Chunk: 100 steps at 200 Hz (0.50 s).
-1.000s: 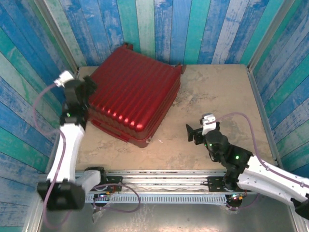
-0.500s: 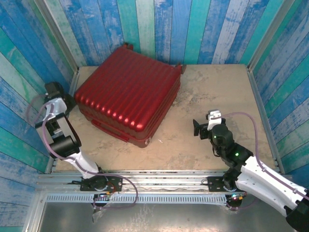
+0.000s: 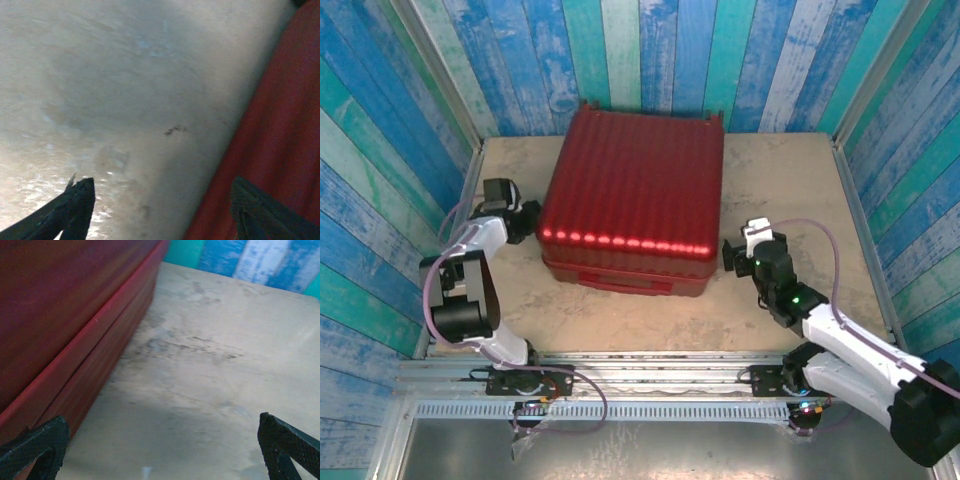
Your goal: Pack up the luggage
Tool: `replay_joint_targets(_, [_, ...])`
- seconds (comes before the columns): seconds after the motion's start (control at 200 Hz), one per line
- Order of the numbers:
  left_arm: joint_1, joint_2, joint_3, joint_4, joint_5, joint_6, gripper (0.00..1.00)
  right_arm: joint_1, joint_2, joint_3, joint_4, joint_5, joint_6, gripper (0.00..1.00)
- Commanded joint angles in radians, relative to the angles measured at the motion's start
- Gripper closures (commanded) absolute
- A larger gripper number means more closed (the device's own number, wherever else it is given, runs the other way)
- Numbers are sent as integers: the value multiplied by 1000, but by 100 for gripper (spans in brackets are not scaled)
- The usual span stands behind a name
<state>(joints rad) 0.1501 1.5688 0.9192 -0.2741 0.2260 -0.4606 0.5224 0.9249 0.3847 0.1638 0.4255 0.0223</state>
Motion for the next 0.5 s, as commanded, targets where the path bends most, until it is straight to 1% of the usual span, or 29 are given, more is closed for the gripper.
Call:
replay_joint_targets(0.0, [5,-150,-85,219,-100,61,20,-70,67,36,93,34,-113,0])
replay_joint_targets(0.04, [7,-207,-180,365,-140,107,19,-98,96,33,128,28,-136,0])
replay_joint_targets(0.095, [7,-291,-346,643,-176,157,18,-149,137,23,191,7,-142,0])
replay_joint_targets(0.175, [6,-381,-580,1088,-156,223,9,-261,200,-11,294,-76,-89,0])
replay_joint_targets(0.21, [6,-389,-636,1207,-140,257,7,-315,232,-16,316,-131,-62,0])
replay_joint_targets(0.24, [6,-387,-649,1230,-139,287,7,-354,265,-22,344,-167,-42,0])
replay_joint_targets(0.285, [6,-378,-627,1158,-158,302,7,-391,325,-24,407,-175,-13,0])
replay_joint_targets(0.315, [6,-366,-616,1117,-163,309,7,-399,350,4,376,-175,-16,0])
replay_joint_targets(0.346, [7,-348,-622,1111,-160,316,7,-400,362,43,316,-202,-46,0])
replay_joint_targets(0.396, [6,-319,-658,1173,-171,301,7,-401,401,45,394,-239,-88,0])
replay_joint_targets(0.436, [5,-261,-701,1258,-178,286,7,-401,425,69,381,-254,-102,0])
replay_joint_targets(0.461, [4,-239,-723,1334,-188,268,7,-404,441,75,402,-261,-105,0])
replay_joint_targets(0.496, [5,-219,-740,1387,-167,284,7,-404,456,85,406,-266,-113,0])
